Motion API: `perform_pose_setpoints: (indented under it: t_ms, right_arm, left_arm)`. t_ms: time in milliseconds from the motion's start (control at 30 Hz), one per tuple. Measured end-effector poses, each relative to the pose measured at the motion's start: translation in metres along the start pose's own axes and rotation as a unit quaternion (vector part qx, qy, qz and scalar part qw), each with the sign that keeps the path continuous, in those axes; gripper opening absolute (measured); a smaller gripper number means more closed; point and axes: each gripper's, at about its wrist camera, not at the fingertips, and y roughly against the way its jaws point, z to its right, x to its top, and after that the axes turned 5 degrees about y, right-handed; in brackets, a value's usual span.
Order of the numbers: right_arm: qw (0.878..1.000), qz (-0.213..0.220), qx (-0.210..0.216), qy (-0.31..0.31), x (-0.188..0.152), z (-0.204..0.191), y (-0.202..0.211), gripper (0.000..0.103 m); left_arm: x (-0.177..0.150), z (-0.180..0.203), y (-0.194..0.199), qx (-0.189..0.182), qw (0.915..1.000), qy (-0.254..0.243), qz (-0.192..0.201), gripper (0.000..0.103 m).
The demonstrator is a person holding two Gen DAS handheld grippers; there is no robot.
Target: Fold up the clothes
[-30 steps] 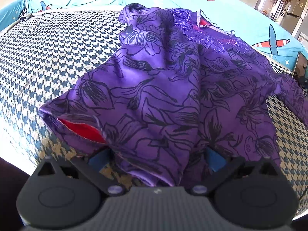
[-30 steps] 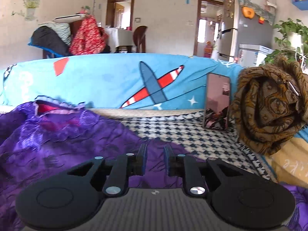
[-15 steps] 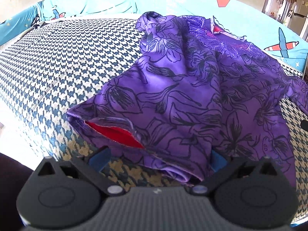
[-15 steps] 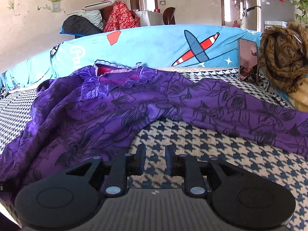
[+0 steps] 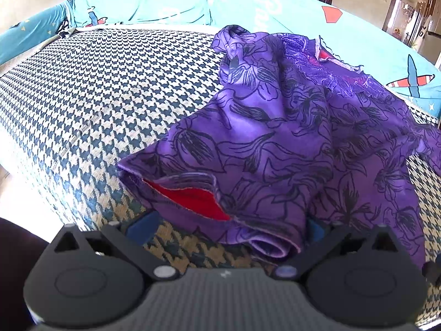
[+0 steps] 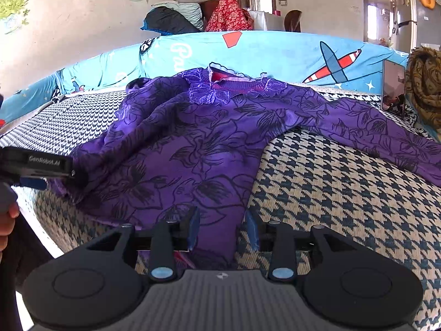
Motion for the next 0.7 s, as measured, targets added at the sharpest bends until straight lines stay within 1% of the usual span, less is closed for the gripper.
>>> perform_pose_setpoints:
  t_ms: [133, 200, 300, 367, 467, 533, 633, 667, 700]
  right_arm:
    - [1.0, -0.01, 0.001, 0.016, -0.011, -0.011, 0.01, 0.037]
    - [1.0, -0.016, 0.0, 0.025, -0.016, -0.015, 0.012, 0.038]
    - [0.998, -0.028, -0.019, 0.047, -0.021, -0.022, 0.009, 0.038]
    - [0.998, -0.026, -0.021, 0.053, -0.023, -0.024, 0.009, 0.038]
    - [0.997, -0.023, -0.046, 0.059, -0.025, -0.026, 0.002, 0.038]
    - [0.997, -0.018, -0.056, 0.054, -0.025, -0.025, -0.003, 0.038]
    - [0.996, -0.005, -0.071, 0.051, -0.025, -0.026, -0.009, 0.038]
    - [0.996, -0.001, -0.075, 0.055, -0.025, -0.028, -0.01, 0.037]
    - [0.995, 0.003, -0.078, 0.059, -0.025, -0.029, -0.01, 0.031]
  left_arm:
    - [0.004, -0.007, 0.003, 0.001, 0.9999, 0.01, 0.008, 0.103]
    - [0.005, -0.011, 0.004, 0.009, 0.9998, 0.014, 0.014, 0.103]
    - [0.007, -0.017, 0.005, 0.023, 0.9993, 0.021, 0.022, 0.103]
    - [0.008, -0.022, 0.006, 0.028, 0.999, 0.027, 0.024, 0.103]
    - [0.008, -0.029, 0.006, 0.04, 0.9982, 0.037, 0.025, 0.103]
    - [0.009, -0.034, 0.005, 0.051, 0.9971, 0.05, 0.025, 0.103]
    - [0.011, -0.039, 0.005, 0.055, 0.9964, 0.058, 0.026, 0.103]
    - [0.011, -0.04, 0.006, 0.058, 0.9962, 0.058, 0.027, 0.103]
    - [0.012, -0.041, 0.006, 0.063, 0.9959, 0.058, 0.029, 0.103]
